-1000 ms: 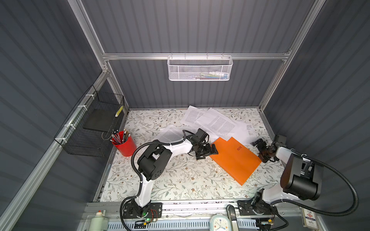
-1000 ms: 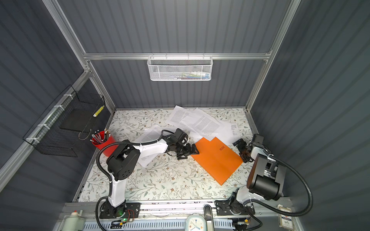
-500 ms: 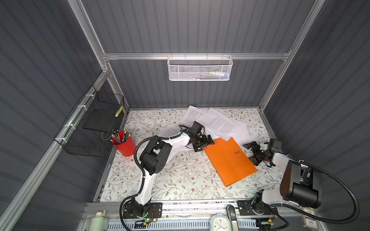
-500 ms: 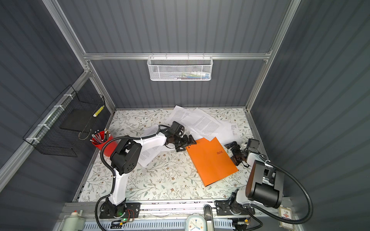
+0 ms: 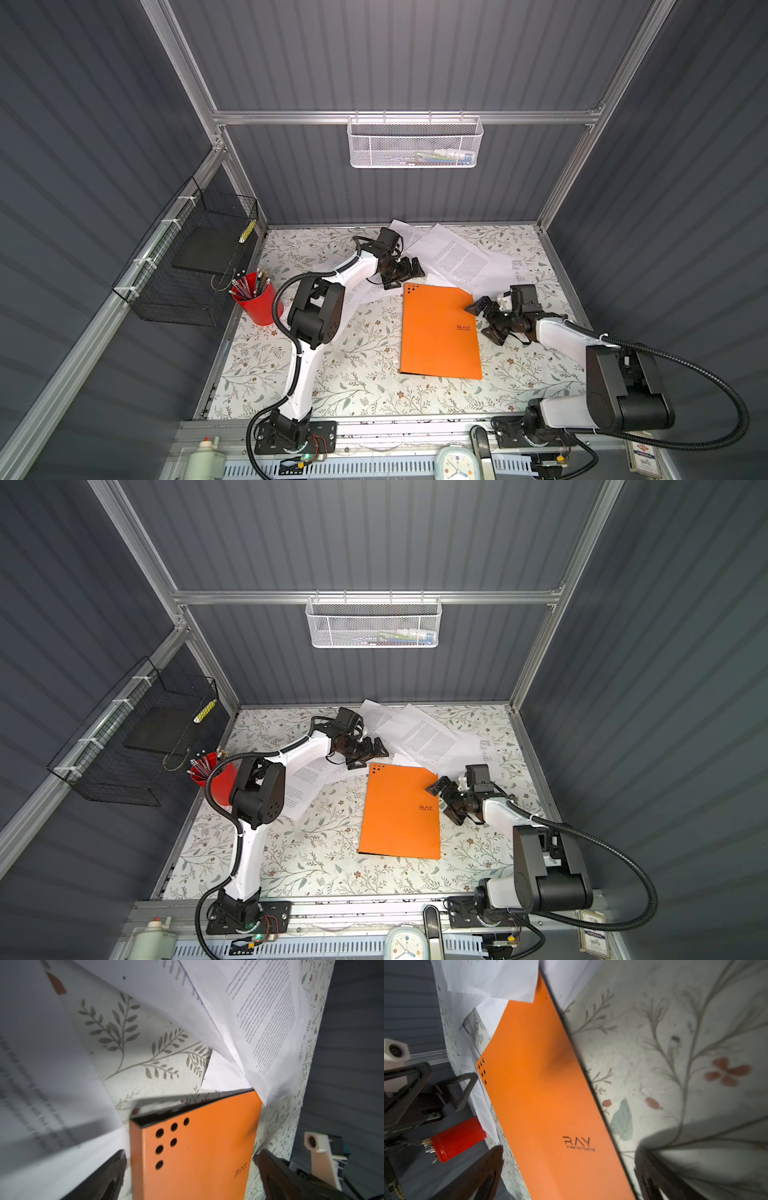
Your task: Put the files into the folder
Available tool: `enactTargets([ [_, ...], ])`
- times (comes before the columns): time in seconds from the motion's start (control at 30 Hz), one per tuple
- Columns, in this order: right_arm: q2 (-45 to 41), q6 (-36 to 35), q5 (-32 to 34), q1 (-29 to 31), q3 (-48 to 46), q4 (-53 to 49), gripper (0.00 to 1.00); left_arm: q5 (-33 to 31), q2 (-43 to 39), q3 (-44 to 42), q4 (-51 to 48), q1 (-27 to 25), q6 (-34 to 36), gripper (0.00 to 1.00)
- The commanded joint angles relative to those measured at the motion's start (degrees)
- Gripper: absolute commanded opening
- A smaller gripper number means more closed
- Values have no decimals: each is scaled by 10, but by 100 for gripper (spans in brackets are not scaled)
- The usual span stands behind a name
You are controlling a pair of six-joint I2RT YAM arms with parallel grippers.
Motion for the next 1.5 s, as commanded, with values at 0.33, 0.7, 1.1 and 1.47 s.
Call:
enactTargets([
  [0.33, 57, -53, -14, 37, 8, 2, 99, -58, -188, -227, -53, -63, 55, 100],
  [0.7, 53, -39, -30, 42, -9, 30, 99, -72, -133, -231, -33, -117, 35, 100],
  [1.1, 44, -10, -88, 44, -27, 79, 98, -54, -110, -245, -4, -133, 22, 100],
  [1.47, -66, -40, -39, 58, -8, -43, 99, -68, -111, -253, -13, -133, 34, 100],
])
